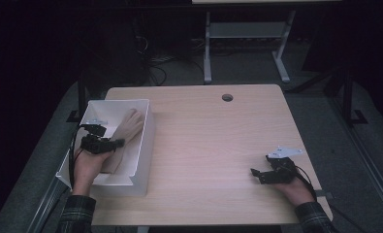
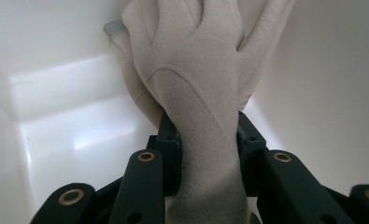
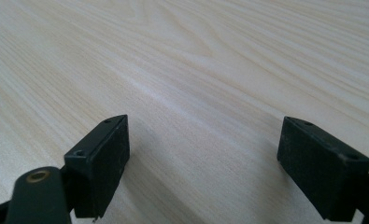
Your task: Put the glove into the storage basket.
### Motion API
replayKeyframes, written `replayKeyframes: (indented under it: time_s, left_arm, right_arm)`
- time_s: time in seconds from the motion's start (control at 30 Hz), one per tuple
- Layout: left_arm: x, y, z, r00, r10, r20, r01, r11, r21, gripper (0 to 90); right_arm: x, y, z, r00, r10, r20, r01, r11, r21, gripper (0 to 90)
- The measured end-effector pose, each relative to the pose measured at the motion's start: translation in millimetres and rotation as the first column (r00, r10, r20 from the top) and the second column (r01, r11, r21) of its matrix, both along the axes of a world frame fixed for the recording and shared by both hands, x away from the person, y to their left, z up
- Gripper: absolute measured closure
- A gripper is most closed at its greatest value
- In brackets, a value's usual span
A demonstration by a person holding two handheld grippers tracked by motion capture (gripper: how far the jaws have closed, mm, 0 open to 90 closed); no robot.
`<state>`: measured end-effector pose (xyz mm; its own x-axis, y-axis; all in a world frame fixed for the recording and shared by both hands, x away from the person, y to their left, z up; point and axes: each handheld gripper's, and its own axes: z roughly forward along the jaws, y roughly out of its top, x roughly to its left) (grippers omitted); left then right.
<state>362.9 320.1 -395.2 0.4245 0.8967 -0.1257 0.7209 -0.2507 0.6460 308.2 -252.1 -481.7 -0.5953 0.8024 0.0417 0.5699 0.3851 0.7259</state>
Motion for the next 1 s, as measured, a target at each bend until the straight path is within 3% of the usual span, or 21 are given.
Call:
replayKeyframes:
  time_s: [0.3,0.4,0.53,0.67,0.83,1.0]
  left_arm:
    - [5.0,2.8,-21.5,0.9976,-0.011,-0.069,0.013,0.9995,0.027,62.8]
    - [7.5,0.4,-28.2,0.9933,-0.021,-0.114,0.025,0.9991,0.034,51.5]
    - [8.6,-2.0,-29.9,0.9923,-0.031,-0.12,0.036,0.9985,0.041,35.5]
    - [8.6,-2.6,-26.8,0.994,-0.021,-0.107,0.027,0.9984,0.051,23.0]
    - [6.3,-3.3,-14.4,0.9971,-0.015,-0.074,0.018,0.9987,0.047,19.2]
    - [4.5,-7.0,8.2,0.9995,-0.025,-0.022,0.025,0.9991,0.035,19.0]
  right_arm:
    - [0.0,0.0,0.0,1.0,0.0,0.0,0.0,1.0,0.0,16.4]
    - [0.0,0.0,0.0,1.0,0.0,0.0,0.0,1.0,0.0,16.4]
    - [0.0,0.0,0.0,1.0,0.0,0.0,0.0,1.0,0.0,16.4]
    - [0.0,0.0,0.0,1.0,0.0,0.0,0.0,1.0,0.0,16.4]
    - [0.0,0.0,0.0,1.0,0.0,0.0,0.0,1.0,0.0,16.4]
    - [0.0,0.0,0.0,1.0,0.001,0.001,-0.001,1.0,0.0,16.4]
